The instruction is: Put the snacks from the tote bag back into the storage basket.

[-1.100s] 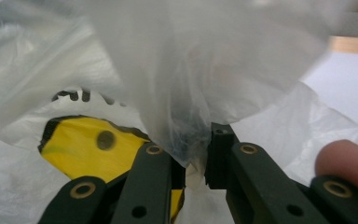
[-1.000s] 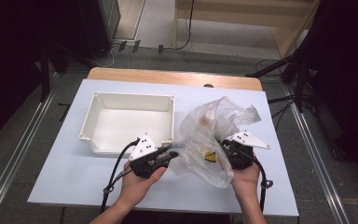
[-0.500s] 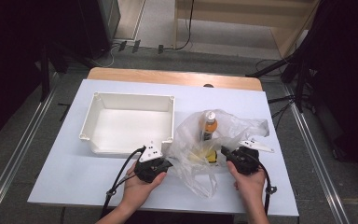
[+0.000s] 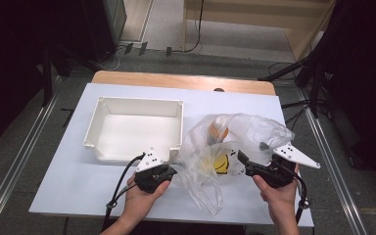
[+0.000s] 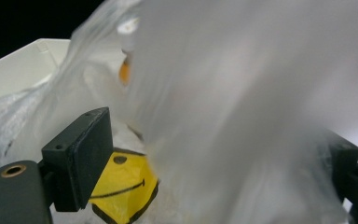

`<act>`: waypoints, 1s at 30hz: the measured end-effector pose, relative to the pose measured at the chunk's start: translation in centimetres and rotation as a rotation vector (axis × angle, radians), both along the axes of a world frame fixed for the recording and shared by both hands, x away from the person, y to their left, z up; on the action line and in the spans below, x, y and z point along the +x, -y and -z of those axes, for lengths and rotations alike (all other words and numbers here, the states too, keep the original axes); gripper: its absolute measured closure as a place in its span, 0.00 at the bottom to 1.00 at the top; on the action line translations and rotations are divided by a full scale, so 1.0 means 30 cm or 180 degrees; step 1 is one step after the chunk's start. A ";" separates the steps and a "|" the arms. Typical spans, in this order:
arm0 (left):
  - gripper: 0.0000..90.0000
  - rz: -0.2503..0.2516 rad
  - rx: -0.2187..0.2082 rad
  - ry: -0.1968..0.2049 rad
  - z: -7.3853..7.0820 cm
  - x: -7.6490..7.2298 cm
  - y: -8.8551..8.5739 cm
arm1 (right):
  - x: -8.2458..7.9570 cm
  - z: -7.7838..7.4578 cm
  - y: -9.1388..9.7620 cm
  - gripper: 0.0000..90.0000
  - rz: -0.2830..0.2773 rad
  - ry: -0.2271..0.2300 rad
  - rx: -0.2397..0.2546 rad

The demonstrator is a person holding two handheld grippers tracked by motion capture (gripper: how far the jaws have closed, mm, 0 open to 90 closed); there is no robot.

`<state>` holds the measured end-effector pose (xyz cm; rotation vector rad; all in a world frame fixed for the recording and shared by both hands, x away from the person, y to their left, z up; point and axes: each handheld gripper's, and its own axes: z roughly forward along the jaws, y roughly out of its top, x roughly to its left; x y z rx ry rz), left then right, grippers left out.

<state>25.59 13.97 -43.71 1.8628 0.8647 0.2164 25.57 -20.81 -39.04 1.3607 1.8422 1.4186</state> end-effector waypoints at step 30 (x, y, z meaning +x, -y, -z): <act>0.38 0.0022 -0.0301 0.0359 -0.158 0.002 -0.015 | 0.107 0.094 -0.110 0.96 -0.0014 -0.0011 0.0126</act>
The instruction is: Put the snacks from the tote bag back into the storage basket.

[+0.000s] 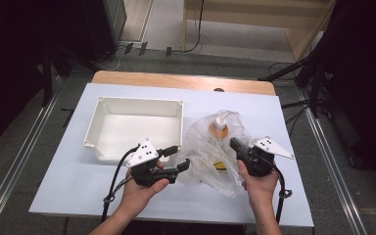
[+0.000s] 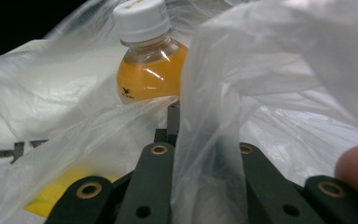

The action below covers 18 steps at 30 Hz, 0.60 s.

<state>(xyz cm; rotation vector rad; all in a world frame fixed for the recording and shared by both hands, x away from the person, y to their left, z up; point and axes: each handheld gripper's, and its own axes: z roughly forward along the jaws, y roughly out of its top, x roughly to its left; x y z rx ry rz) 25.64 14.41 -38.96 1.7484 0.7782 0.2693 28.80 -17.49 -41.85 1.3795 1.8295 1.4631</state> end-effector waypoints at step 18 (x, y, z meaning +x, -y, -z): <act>0.26 -0.0155 0.0128 0.0003 -0.061 0.047 0.133 | -0.015 -0.016 0.036 0.95 -0.0057 0.0006 0.0143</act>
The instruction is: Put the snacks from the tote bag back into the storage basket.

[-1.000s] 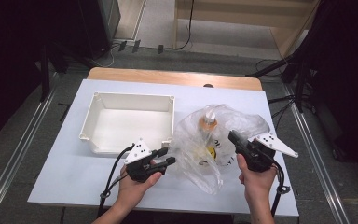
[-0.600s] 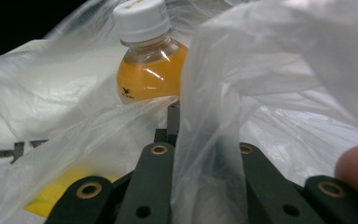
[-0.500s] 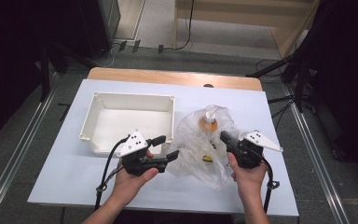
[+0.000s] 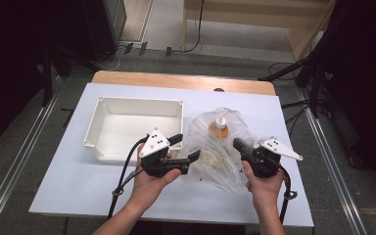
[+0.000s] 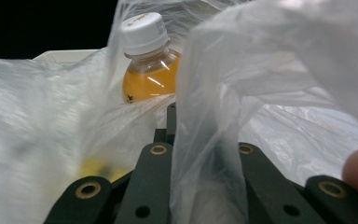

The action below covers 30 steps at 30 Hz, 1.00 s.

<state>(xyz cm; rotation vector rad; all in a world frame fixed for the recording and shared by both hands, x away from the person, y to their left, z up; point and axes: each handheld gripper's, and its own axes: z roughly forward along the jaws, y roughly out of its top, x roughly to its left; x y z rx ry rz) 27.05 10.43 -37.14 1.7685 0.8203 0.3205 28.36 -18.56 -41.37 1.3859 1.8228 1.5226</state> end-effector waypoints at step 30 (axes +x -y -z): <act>0.98 -0.0228 0.0295 -0.0687 0.092 0.151 0.062 | 0.006 0.082 0.067 0.92 0.0178 -0.0217 -0.0036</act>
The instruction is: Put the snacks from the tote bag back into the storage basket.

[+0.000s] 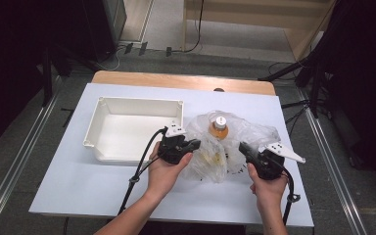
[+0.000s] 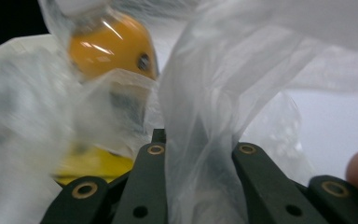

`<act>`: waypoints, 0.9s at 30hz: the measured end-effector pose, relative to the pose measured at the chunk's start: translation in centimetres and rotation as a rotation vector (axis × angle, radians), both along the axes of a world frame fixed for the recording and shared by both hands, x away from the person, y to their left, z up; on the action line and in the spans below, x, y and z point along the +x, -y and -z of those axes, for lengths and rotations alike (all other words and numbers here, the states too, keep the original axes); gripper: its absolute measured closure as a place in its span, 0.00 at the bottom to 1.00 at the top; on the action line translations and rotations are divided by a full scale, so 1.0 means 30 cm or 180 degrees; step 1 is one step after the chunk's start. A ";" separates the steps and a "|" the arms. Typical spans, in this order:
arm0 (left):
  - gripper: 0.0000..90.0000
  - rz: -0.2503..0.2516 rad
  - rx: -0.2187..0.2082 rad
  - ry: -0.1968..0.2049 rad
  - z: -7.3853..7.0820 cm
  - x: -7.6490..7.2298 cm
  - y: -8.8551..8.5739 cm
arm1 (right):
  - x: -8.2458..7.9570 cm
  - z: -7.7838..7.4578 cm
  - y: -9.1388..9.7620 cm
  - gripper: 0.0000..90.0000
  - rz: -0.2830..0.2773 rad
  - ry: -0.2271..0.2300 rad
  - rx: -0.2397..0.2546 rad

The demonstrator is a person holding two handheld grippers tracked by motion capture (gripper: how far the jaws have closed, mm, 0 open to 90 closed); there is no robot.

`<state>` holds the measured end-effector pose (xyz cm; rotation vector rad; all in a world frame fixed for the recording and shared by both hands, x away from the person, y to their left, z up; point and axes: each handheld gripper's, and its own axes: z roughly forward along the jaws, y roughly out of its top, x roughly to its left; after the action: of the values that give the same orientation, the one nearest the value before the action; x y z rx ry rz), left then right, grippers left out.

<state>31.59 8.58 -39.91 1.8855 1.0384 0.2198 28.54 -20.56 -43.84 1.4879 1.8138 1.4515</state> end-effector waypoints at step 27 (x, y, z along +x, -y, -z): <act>0.96 -0.0101 -0.0069 0.0053 0.002 -0.004 -0.001 | -0.119 -0.093 0.177 0.31 0.0201 0.0585 0.0040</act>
<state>31.47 8.61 -39.97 1.8459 1.0561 0.2412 24.98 -25.86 -41.04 1.3561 1.6376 1.5176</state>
